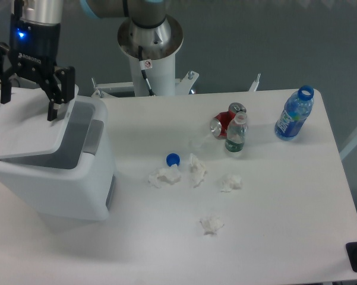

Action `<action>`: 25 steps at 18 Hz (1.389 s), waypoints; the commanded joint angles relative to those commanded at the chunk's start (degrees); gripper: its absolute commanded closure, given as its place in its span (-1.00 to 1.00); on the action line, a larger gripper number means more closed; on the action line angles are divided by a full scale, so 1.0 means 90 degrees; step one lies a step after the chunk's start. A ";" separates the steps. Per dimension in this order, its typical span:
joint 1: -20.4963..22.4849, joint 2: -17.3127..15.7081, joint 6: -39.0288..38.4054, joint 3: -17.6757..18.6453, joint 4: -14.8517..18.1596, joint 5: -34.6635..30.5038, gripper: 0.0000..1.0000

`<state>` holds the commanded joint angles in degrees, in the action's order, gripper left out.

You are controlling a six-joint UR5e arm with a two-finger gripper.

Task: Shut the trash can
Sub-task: 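Press the lid down onto the trash can rim with the gripper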

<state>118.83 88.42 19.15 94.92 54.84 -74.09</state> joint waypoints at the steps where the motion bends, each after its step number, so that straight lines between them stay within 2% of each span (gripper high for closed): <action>1: 0.0000 0.0058 0.0059 0.0000 0.0000 -0.0010 -1.00; 25: 0.0195 0.0127 0.0255 0.0225 0.0000 -0.0029 -1.00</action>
<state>120.59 89.56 21.45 96.94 54.84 -74.36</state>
